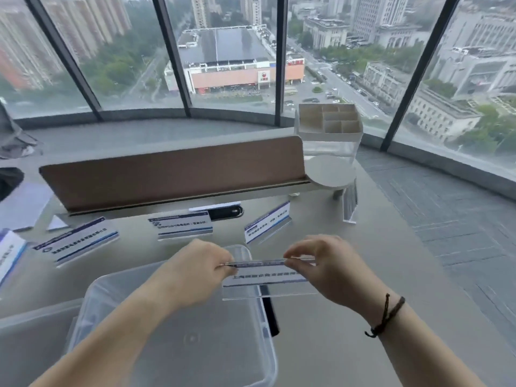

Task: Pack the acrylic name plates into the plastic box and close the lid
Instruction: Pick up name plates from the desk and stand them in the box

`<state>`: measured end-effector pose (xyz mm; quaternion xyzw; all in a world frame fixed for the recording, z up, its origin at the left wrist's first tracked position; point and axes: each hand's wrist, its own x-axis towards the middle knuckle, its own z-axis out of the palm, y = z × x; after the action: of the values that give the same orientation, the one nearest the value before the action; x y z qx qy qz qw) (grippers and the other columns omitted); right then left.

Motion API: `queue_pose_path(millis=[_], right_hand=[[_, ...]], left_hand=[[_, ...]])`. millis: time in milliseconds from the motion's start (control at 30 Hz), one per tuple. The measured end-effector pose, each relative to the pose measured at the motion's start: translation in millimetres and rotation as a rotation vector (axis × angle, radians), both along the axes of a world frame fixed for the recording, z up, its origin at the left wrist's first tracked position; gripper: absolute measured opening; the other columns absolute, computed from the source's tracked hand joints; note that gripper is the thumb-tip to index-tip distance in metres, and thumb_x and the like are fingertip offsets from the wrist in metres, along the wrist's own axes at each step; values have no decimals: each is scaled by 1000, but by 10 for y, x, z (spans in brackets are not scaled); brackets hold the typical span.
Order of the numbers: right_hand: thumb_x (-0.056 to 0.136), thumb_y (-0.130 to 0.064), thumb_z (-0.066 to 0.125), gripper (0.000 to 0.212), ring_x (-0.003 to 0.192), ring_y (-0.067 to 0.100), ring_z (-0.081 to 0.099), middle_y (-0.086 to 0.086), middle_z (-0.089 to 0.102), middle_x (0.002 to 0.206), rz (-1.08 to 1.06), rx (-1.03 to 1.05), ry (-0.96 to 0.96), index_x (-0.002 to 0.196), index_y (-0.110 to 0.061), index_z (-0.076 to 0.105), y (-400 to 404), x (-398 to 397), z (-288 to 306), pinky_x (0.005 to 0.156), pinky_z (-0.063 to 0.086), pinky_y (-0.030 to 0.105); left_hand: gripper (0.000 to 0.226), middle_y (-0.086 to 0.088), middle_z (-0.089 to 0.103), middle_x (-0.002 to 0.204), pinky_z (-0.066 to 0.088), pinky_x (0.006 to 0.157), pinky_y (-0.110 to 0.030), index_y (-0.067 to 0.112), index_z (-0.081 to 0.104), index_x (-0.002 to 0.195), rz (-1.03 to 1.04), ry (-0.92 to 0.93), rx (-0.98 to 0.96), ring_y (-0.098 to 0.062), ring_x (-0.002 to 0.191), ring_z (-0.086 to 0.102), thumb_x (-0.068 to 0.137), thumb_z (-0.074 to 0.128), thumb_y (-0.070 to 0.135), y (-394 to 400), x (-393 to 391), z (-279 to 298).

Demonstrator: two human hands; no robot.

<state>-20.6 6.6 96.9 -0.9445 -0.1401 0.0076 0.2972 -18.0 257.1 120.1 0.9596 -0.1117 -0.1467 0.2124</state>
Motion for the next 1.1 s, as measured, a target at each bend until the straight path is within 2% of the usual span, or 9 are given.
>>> queue_pose_path(millis=[200,467,567,667,733,833,967,1067,1100], right_hand=[[90,-38,56,14,88,18,60,-8,69,93,229,-138,13,96,-31,67,1096,106,-19,75,51,35],[93,-39,51,20,88,30,60,2,68,94,305,-265,105,93,-22,61,2353,46,-337,72,50,38],[92,-34,50,20,85,32,58,6,66,90,256,-305,209,87,-17,58,2716,8,-686,69,48,37],[89,-28,49,24,73,30,52,8,60,76,150,-302,359,74,-10,50,2967,-58,-1136,58,41,35],[89,-24,51,26,62,24,43,6,50,66,47,-261,453,67,-12,43,3100,-115,-1383,52,33,33],[89,-22,57,32,55,17,44,-1,48,60,-127,-190,583,61,-15,42,3256,-220,-1637,49,35,26],[81,-18,60,29,56,20,36,0,43,57,-213,-91,654,59,-15,41,3480,-353,-1816,52,31,28],[80,-22,60,22,56,17,40,5,48,59,-185,-35,742,64,-8,53,3607,-401,-1881,55,37,28],[80,-25,61,22,58,14,47,7,58,63,-190,-5,785,72,-4,61,3639,-414,-1907,60,44,28]], left_hand=[[23,1,65,74,52,67,-31,20,72,82,62,91,47,-20,70,61,95,59,34,812,-50,91],[11,19,66,73,54,69,-31,39,73,85,192,43,-35,0,70,61,86,65,47,2078,-121,-285],[26,17,67,108,53,82,-36,44,67,109,294,8,32,-8,102,61,88,57,56,2500,-210,-708],[56,0,37,152,40,105,-43,40,33,145,401,84,73,-21,138,34,93,52,48,2810,-369,-1197],[63,-3,23,159,34,110,-46,43,12,150,445,155,-45,-24,144,22,96,45,47,2924,-480,-1467],[57,-3,38,152,43,94,-45,61,-3,143,498,167,-287,-24,135,40,99,32,49,2920,-603,-1668],[51,-14,64,119,47,87,-44,69,1,138,573,112,-479,-23,99,61,102,28,45,2871,-611,-1756],[49,-1,65,121,44,85,-41,71,2,136,573,113,-549,-20,117,56,102,27,46,2895,-598,-1818],[49,-3,65,117,45,83,-41,71,2,136,564,114,-556,-23,112,58,102,27,46,2909,-591,-1838]])
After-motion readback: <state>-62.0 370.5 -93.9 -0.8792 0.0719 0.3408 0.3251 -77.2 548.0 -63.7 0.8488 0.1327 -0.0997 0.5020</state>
